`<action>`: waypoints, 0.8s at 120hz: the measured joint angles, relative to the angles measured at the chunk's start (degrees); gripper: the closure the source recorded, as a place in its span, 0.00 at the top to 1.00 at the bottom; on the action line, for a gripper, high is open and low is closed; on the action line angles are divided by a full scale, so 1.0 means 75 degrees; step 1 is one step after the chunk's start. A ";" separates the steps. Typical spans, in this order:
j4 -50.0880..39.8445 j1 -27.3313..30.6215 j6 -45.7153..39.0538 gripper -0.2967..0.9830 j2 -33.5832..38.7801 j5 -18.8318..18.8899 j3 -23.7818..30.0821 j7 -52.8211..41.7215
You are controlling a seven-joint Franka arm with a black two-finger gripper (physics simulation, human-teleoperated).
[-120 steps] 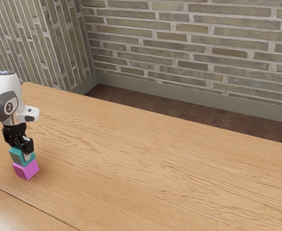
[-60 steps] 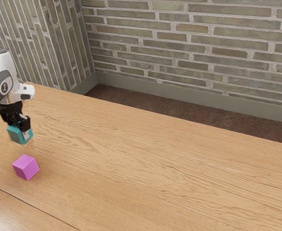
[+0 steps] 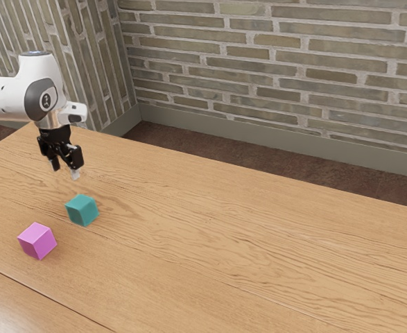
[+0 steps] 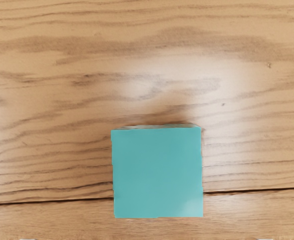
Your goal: Pick up the blue block with one arm, and put the blue block on the table with one arm
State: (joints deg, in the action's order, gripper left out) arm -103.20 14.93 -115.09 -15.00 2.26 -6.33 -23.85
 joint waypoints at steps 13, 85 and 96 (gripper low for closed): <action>-0.0006 0.0014 0.0041 0.71 -0.0005 -0.0023 0.0000 -0.0026; -0.0078 0.0075 0.0092 0.76 0.0032 -0.0066 0.0011 -0.0107; -0.0128 0.0093 0.0119 0.77 0.0068 -0.0072 0.0094 -0.0120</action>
State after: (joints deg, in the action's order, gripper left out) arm -104.16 15.63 -114.20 -14.49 1.72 -5.62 -24.74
